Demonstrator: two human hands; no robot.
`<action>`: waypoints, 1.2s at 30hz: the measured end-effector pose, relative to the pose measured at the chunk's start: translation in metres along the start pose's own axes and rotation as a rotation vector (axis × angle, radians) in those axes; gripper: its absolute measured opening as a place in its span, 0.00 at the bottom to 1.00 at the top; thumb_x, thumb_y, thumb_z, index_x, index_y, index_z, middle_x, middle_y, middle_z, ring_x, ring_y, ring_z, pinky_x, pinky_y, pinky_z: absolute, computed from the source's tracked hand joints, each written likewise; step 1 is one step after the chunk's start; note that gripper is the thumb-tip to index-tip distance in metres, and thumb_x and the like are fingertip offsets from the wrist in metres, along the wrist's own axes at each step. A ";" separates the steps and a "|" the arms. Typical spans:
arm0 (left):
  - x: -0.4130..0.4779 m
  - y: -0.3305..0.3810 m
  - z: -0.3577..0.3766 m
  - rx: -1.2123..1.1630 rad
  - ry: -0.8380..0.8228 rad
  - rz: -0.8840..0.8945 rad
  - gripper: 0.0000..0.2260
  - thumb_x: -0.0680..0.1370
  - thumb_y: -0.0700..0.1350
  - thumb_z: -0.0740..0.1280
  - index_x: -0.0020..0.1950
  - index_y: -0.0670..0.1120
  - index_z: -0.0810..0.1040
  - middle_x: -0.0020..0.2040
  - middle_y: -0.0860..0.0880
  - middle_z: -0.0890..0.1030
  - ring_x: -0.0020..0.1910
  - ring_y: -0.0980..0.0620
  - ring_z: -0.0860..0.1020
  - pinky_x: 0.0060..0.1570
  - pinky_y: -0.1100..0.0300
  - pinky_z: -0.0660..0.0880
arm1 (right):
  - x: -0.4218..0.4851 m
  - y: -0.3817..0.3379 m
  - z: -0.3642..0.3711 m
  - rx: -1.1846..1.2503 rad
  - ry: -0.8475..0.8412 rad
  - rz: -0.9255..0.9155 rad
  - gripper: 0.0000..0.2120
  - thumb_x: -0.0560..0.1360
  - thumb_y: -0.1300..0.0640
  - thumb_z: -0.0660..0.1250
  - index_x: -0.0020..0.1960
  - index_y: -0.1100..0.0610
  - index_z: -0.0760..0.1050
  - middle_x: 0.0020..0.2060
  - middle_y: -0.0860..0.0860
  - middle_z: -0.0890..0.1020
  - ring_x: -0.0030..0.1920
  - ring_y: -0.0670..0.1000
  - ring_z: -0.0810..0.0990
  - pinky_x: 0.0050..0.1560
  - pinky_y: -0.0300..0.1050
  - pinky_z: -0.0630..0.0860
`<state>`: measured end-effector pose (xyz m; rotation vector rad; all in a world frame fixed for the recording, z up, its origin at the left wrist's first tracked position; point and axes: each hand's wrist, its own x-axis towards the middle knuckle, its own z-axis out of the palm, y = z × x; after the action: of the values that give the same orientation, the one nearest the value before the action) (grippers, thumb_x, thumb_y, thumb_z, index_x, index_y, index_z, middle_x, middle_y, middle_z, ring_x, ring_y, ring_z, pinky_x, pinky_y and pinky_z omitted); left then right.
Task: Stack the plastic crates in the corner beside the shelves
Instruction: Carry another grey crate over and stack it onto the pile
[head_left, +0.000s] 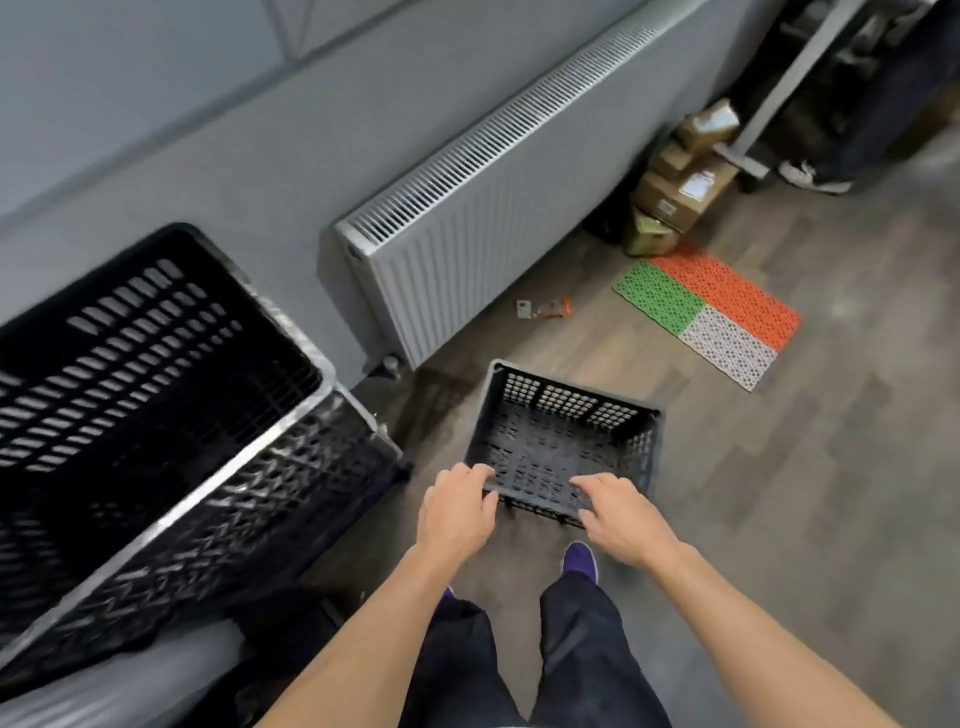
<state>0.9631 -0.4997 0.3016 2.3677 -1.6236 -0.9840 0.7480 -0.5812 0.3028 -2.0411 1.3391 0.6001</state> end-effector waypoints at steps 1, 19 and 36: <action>0.007 0.008 0.010 0.011 -0.023 -0.010 0.16 0.82 0.52 0.60 0.69 0.53 0.73 0.62 0.50 0.77 0.63 0.48 0.73 0.62 0.51 0.72 | 0.003 0.017 0.002 0.014 -0.013 0.022 0.25 0.82 0.54 0.57 0.79 0.50 0.63 0.75 0.53 0.70 0.73 0.57 0.66 0.71 0.53 0.68; 0.107 0.093 0.196 0.088 -0.248 -0.234 0.17 0.82 0.53 0.59 0.70 0.51 0.72 0.61 0.47 0.77 0.63 0.46 0.74 0.61 0.50 0.72 | 0.134 0.223 0.045 0.196 -0.172 0.136 0.23 0.82 0.56 0.58 0.77 0.51 0.66 0.71 0.55 0.72 0.71 0.58 0.69 0.66 0.52 0.72; 0.231 0.022 0.371 0.259 -0.326 -0.096 0.18 0.79 0.49 0.64 0.68 0.50 0.71 0.63 0.49 0.73 0.66 0.47 0.69 0.61 0.52 0.71 | 0.253 0.314 0.183 0.205 -0.245 0.324 0.26 0.83 0.57 0.58 0.80 0.53 0.60 0.73 0.58 0.67 0.72 0.60 0.67 0.68 0.54 0.70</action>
<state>0.7883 -0.6120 -0.0832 2.5804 -1.8634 -1.3109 0.5489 -0.7072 -0.0720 -1.5448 1.5232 0.7903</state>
